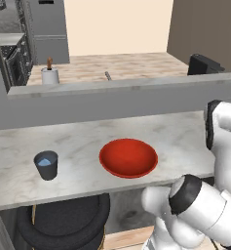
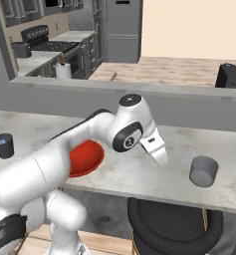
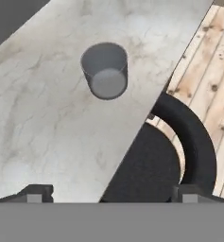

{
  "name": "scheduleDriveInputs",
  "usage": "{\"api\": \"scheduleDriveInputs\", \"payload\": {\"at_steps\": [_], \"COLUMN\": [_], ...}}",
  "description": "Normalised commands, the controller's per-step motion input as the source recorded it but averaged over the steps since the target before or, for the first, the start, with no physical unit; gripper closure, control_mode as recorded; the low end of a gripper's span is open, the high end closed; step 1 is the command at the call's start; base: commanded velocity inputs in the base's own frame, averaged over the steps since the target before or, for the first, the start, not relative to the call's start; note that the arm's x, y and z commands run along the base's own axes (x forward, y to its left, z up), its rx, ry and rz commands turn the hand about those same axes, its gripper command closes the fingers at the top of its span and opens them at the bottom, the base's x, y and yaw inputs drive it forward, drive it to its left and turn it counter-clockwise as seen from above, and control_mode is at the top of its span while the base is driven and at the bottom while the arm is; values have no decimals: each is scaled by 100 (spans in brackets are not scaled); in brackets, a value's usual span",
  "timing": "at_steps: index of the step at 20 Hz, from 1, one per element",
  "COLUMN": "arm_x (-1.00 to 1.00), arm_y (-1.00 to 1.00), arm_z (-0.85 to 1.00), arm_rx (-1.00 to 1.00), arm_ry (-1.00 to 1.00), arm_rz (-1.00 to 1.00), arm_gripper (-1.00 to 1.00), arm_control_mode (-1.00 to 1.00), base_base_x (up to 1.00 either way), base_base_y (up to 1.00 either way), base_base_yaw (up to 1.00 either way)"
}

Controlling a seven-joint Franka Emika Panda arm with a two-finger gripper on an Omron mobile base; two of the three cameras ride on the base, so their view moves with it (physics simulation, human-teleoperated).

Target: There are four ice cubes in the ice bowl. Place two ice cubes in each glass of water.

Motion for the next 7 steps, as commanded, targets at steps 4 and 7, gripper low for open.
{"api": "scheduleDriveInputs", "payload": {"at_steps": [4, 7], "arm_x": [-76, -62], "arm_y": [100, 100], "arm_z": [18, 10], "arm_rx": [-16, -15], "arm_ry": [43, 40], "arm_rz": [38, 47], "arm_gripper": [-100, -100], "arm_control_mode": [-100, -100], "base_base_x": [0, 0], "base_base_y": [0, 0], "base_base_yaw": [0, 0]}}
